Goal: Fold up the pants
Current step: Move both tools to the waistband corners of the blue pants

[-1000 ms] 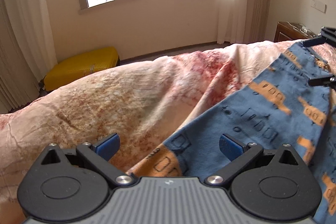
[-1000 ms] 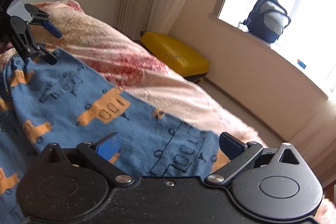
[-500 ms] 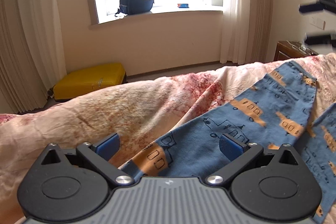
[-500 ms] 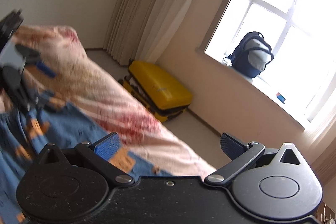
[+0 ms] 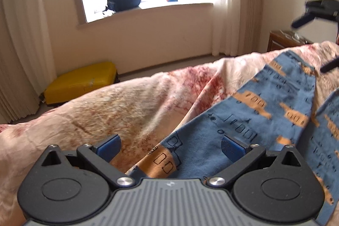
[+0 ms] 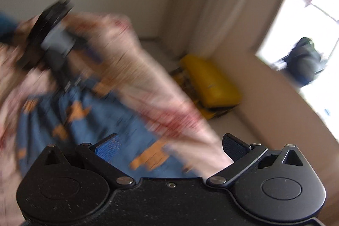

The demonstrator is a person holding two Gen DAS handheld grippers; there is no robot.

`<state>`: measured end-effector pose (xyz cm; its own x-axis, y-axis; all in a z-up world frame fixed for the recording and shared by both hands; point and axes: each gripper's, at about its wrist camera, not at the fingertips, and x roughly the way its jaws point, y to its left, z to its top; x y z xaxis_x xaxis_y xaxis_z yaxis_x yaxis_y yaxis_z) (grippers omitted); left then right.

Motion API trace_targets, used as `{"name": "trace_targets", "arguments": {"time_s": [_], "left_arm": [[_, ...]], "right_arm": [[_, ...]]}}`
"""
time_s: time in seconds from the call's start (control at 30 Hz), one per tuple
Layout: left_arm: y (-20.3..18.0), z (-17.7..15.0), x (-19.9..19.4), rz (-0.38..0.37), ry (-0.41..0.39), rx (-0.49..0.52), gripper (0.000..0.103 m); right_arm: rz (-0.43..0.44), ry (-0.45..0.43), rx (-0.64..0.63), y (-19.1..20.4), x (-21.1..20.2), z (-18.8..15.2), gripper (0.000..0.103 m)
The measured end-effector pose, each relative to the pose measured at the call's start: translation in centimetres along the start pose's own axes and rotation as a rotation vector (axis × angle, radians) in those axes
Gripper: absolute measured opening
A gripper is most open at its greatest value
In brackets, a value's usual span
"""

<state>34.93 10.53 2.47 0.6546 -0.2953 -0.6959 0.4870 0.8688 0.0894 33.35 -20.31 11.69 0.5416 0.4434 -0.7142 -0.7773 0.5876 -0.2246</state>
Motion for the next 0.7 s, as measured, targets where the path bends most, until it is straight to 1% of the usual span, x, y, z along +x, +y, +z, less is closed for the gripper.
{"name": "trace_targets", "arguments": {"time_s": [0.03,0.1,0.13,0.17,0.23,0.3,0.33,0.37,0.4,0.43,0.47,0.5,0.53,0.57,0.63,0.67,0.7], "left_arm": [[0.3,0.1,0.7,-0.005,0.019,-0.01,0.103],[1.1,0.2,2.1,-0.016,0.073,-0.036,0.103],[1.4,0.3,2.7,-0.02,0.099,-0.045,0.102],[1.8,0.3,3.1,-0.024,0.116,-0.046,0.099],[2.3,0.3,3.7,-0.03,0.137,-0.034,0.097],[2.7,0.3,4.3,-0.041,0.16,-0.029,0.092],[3.0,0.3,4.6,-0.049,0.177,-0.036,0.087],[3.3,0.2,4.9,-0.061,0.195,-0.049,0.08],[3.7,0.2,5.0,-0.079,0.211,-0.069,0.076],[4.0,0.1,5.1,-0.109,0.223,-0.088,0.068],[4.4,0.0,5.2,-0.144,0.235,-0.106,0.058],[4.6,-0.1,5.3,-0.173,0.245,-0.124,0.053],[4.8,-0.2,5.3,-0.192,0.25,-0.138,0.045],[4.8,-0.2,5.2,-0.2,0.251,-0.142,0.034],[4.7,-0.3,4.7,-0.186,0.255,-0.131,0.024],[4.7,-0.2,4.3,-0.184,0.244,-0.125,0.02],[4.6,-0.2,3.6,-0.178,0.229,-0.119,0.017]], "right_arm": [[0.013,0.021,0.01,0.0,1.5,-0.6,0.098],[0.032,0.061,0.086,-1.7,3.7,-1.6,0.091],[0.046,0.087,0.132,-2.7,4.9,-2.0,0.088],[0.054,0.107,0.16,-3.4,6.0,-2.5,0.086],[0.044,0.115,0.173,-4.8,7.4,-2.7,0.078],[0.056,0.135,0.193,-6.0,8.7,-3.1,0.074],[0.069,0.153,0.197,-6.3,9.4,-3.1,0.069],[0.08,0.168,0.187,-6.5,10.3,-3.3,0.066],[0.086,0.184,0.17,-6.7,11.1,-3.4,0.06],[0.089,0.202,0.155,-6.6,11.8,-3.4,0.057],[0.097,0.216,0.148,-6.6,12.2,-3.5,0.056],[0.106,0.222,0.147,-6.6,12.7,-3.4,0.054],[0.113,0.222,0.146,-6.6,13.0,-3.5,0.049],[0.119,0.219,0.142,-6.4,13.0,-3.5,0.044],[0.105,0.216,0.128,-6.2,13.1,-3.5,0.022],[0.094,0.213,0.12,-5.9,13.0,-3.4,0.016],[0.084,0.21,0.111,-5.6,13.1,-3.4,0.008]]}}
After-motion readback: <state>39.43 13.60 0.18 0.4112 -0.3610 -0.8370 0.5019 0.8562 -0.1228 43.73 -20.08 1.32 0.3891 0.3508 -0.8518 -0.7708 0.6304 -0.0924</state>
